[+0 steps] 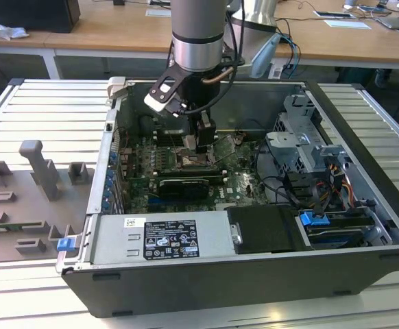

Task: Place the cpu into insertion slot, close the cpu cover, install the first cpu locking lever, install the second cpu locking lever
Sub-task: 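Place the cpu into insertion slot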

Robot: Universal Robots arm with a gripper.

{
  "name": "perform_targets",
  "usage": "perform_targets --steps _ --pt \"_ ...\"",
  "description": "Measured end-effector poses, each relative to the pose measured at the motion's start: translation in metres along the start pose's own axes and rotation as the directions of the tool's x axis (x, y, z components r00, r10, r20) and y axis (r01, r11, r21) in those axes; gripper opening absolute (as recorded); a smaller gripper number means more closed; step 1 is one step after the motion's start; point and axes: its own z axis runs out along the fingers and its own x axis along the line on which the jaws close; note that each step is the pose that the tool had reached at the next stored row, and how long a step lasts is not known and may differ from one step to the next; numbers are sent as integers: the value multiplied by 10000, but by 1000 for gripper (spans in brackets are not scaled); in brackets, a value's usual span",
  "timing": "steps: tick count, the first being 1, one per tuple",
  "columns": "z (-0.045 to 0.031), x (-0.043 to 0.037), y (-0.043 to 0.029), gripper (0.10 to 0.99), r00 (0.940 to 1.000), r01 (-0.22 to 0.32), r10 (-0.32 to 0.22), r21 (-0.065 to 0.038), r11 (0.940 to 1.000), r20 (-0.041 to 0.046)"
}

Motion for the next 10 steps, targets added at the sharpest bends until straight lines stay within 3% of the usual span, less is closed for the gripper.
perform_targets --steps 3,8,10 --pt "28 6 -2 545 9990 -449 449 -3 9990 33" --pt "114 70 8 545 9990 -456 456 15 9990 31" --pt "200 103 8 545 9990 -455 455 25 9990 31"
